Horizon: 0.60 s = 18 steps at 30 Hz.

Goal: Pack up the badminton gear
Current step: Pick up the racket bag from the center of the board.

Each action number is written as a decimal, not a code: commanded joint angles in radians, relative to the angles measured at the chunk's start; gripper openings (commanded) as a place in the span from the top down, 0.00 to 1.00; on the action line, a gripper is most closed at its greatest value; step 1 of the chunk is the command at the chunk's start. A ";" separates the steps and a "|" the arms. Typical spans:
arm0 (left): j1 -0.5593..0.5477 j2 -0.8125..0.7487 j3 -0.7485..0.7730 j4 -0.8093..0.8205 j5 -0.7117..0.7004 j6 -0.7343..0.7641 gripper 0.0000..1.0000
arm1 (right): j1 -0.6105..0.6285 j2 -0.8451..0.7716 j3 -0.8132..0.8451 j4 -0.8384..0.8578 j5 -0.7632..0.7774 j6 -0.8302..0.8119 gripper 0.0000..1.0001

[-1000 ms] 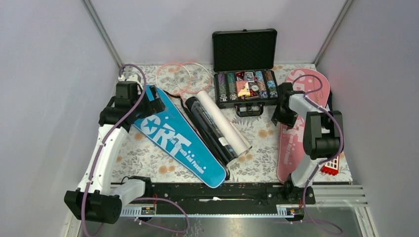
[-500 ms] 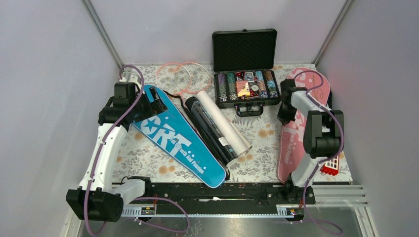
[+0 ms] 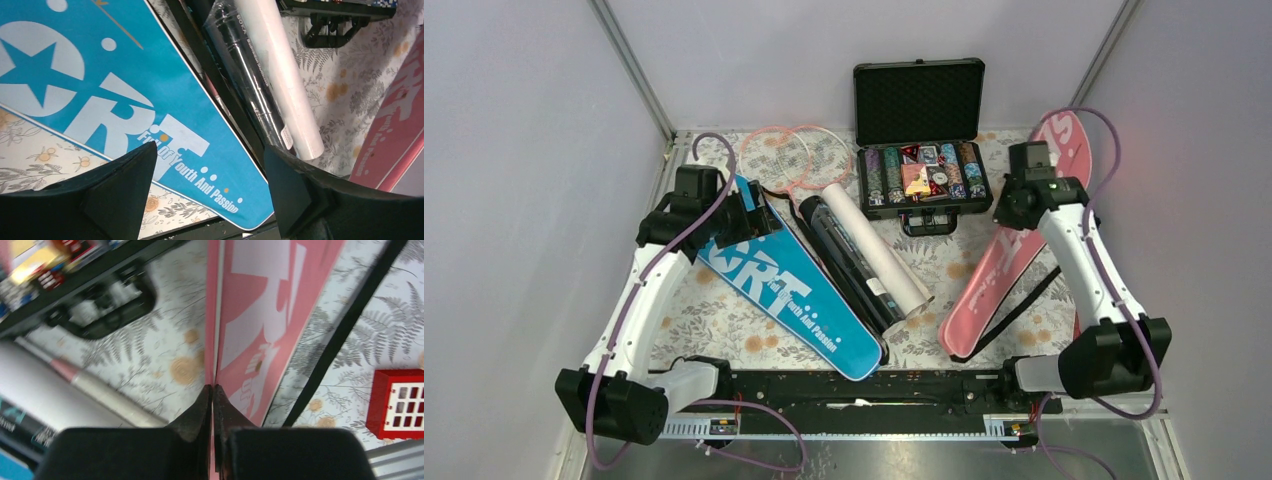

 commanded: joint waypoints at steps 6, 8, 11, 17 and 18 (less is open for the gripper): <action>-0.037 0.034 -0.005 0.089 0.084 -0.037 0.16 | 0.381 -0.011 -0.004 0.109 -0.076 0.000 1.00; -0.043 0.043 -0.015 0.091 0.050 -0.038 0.15 | 0.413 0.020 -0.018 0.144 -0.116 -0.043 1.00; -0.047 0.064 -0.028 0.085 0.042 -0.059 0.15 | 0.423 0.043 -0.035 0.174 -0.175 -0.103 1.00; -0.156 0.051 -0.074 0.175 0.028 -0.107 0.13 | 0.489 0.003 -0.101 0.280 -0.283 -0.119 1.00; -0.175 0.060 -0.081 0.187 0.034 -0.121 0.13 | 0.496 -0.007 -0.126 0.331 -0.332 -0.100 1.00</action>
